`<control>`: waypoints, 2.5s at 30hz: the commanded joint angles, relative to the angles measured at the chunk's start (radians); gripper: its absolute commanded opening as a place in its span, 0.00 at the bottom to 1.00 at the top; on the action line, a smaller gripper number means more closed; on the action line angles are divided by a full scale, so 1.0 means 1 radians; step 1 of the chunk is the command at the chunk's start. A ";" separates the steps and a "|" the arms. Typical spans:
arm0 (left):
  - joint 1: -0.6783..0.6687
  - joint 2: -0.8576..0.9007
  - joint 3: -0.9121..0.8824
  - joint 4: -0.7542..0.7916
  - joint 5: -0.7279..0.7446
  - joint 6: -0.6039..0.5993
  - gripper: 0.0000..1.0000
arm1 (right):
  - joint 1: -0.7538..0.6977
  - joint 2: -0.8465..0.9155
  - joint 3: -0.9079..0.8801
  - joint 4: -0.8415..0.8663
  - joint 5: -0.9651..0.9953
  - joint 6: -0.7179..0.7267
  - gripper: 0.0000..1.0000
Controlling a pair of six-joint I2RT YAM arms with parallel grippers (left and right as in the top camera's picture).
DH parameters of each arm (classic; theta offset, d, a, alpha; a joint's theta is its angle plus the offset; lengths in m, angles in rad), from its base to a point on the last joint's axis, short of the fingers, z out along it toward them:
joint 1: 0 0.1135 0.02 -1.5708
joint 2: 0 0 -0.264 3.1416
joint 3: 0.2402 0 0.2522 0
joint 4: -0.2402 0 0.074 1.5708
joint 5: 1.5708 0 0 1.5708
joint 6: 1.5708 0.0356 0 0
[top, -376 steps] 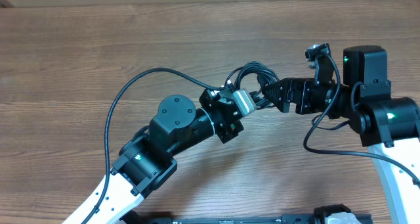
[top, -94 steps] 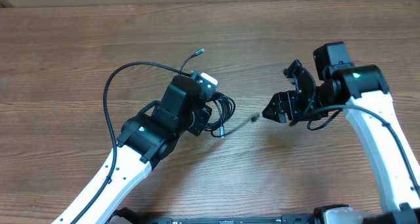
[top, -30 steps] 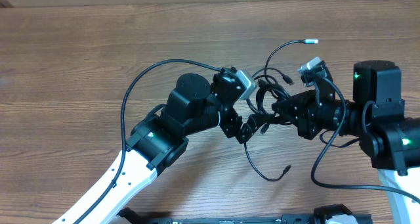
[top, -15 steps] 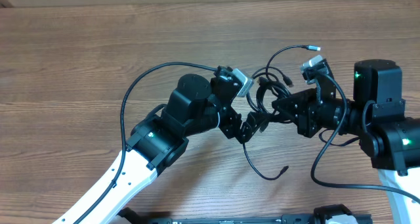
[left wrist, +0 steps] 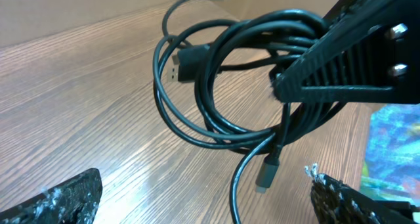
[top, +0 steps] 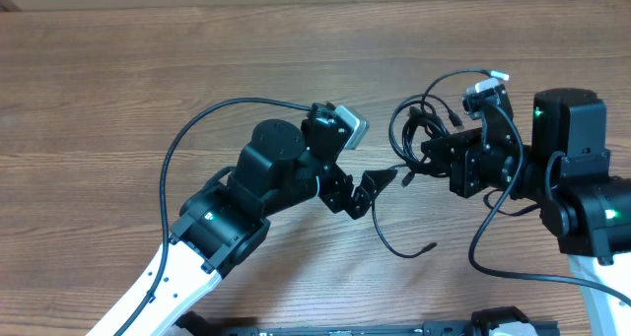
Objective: Untangle cables
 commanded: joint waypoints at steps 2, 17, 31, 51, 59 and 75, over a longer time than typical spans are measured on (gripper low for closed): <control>-0.006 -0.006 0.016 -0.013 -0.030 0.007 1.00 | 0.004 -0.022 0.013 0.024 -0.061 0.003 0.04; -0.007 0.004 0.016 -0.013 0.047 0.008 1.00 | 0.004 -0.022 0.013 0.024 -0.330 -0.137 0.04; -0.007 0.050 0.016 0.012 0.055 0.008 0.71 | 0.004 -0.022 0.013 0.026 -0.428 -0.189 0.04; -0.007 0.050 0.016 0.099 0.055 -0.033 0.04 | 0.004 -0.022 0.013 0.007 -0.446 -0.188 0.04; -0.006 0.050 0.016 0.157 0.137 -0.111 0.68 | 0.004 -0.022 0.013 0.007 -0.445 -0.188 0.04; -0.006 0.050 0.016 0.145 0.122 -0.359 0.96 | 0.004 -0.022 0.013 0.037 -0.452 -0.166 0.04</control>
